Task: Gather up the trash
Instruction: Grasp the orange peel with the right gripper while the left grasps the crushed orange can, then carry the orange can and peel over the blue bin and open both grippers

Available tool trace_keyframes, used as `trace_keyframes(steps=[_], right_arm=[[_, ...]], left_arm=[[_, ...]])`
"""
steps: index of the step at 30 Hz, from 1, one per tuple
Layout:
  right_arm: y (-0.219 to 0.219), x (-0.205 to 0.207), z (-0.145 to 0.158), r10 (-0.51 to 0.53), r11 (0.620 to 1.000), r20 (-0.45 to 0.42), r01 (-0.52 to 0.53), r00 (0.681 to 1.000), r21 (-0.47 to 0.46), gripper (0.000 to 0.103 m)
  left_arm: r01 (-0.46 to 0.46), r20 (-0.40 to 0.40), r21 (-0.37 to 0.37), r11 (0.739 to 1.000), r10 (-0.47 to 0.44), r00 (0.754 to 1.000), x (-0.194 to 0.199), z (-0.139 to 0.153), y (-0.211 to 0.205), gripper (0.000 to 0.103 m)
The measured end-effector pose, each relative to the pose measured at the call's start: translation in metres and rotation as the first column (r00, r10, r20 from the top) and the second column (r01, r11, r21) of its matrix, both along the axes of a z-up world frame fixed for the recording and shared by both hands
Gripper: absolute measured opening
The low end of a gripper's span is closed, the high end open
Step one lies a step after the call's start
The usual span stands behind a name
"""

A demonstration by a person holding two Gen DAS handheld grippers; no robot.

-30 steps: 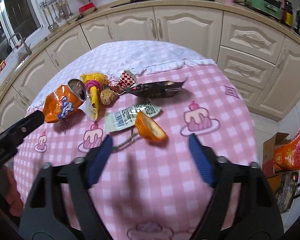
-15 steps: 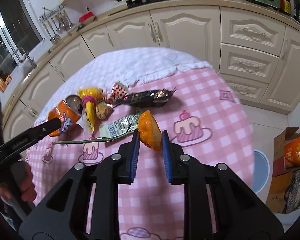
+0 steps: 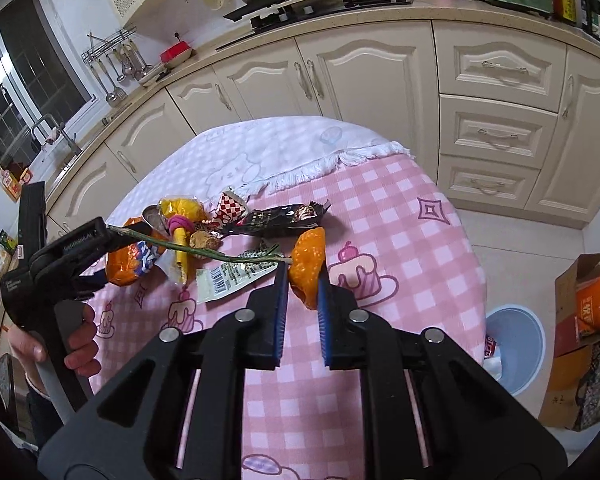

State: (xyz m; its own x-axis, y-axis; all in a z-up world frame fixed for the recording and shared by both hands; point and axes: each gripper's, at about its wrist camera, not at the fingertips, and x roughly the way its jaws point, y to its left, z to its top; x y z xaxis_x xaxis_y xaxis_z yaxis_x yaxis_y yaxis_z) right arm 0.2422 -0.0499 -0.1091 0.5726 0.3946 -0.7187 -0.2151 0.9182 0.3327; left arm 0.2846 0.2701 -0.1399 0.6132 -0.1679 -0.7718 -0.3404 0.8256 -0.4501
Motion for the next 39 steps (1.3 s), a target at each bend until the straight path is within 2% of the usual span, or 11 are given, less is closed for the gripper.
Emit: trace_keyframes(steps=[1,2,3,4,5,13,17,27,32,39], right_arm=[[-0.001,0.001,-0.001,-0.001,1.0,-0.004,0.001,1.0,0.003,0.014],[-0.001,0.002,-0.002,-0.003,1.0,-0.006,0.003,1.0,0.005,0.014],[-0.002,0.002,-0.003,-0.005,1.0,-0.008,0.005,1.0,0.007,0.014],[-0.003,0.003,-0.003,-0.007,1.0,-0.01,0.007,1.0,0.009,0.014],[-0.003,0.003,-0.004,-0.008,1.0,-0.013,0.009,1.0,0.01,0.014],[-0.001,-0.003,0.001,-0.002,1.0,-0.001,0.002,1.0,0.01,0.014],[0.0,-0.007,0.004,0.0,1.0,0.005,0.0,1.0,0.007,0.014],[-0.007,-0.022,0.02,-0.022,1.0,0.04,0.022,0.999,0.001,0.014],[-0.021,-0.035,0.03,-0.052,0.999,0.062,0.051,0.997,0.011,0.014],[-0.055,-0.057,0.036,-0.112,0.994,0.083,0.11,0.99,0.025,0.014]], left_arm=[[0.009,0.009,0.005,1.0,-0.009,1.0,0.001,0.0,0.001,0.082],[0.017,0.019,0.01,1.0,-0.018,1.0,0.0,0.001,0.001,0.068],[0.024,0.029,0.014,1.0,-0.024,0.999,0.0,0.001,0.002,0.067],[0.02,0.032,0.019,1.0,-0.021,0.999,-0.001,0.002,0.002,0.057],[0.017,0.028,0.029,0.999,-0.018,0.999,-0.001,0.002,0.002,0.014],[0.044,0.031,0.091,0.995,-0.047,0.998,-0.009,0.002,0.005,0.01],[0.041,0.037,0.166,0.985,-0.048,0.998,-0.015,0.008,-0.001,0.01],[0.004,0.115,0.3,0.954,-0.04,0.993,-0.056,0.045,-0.015,0.01],[0.028,0.161,0.309,0.951,-0.081,0.984,-0.073,0.064,-0.031,0.01],[0.122,0.198,0.314,0.942,-0.191,0.961,-0.088,0.081,-0.084,0.01]])
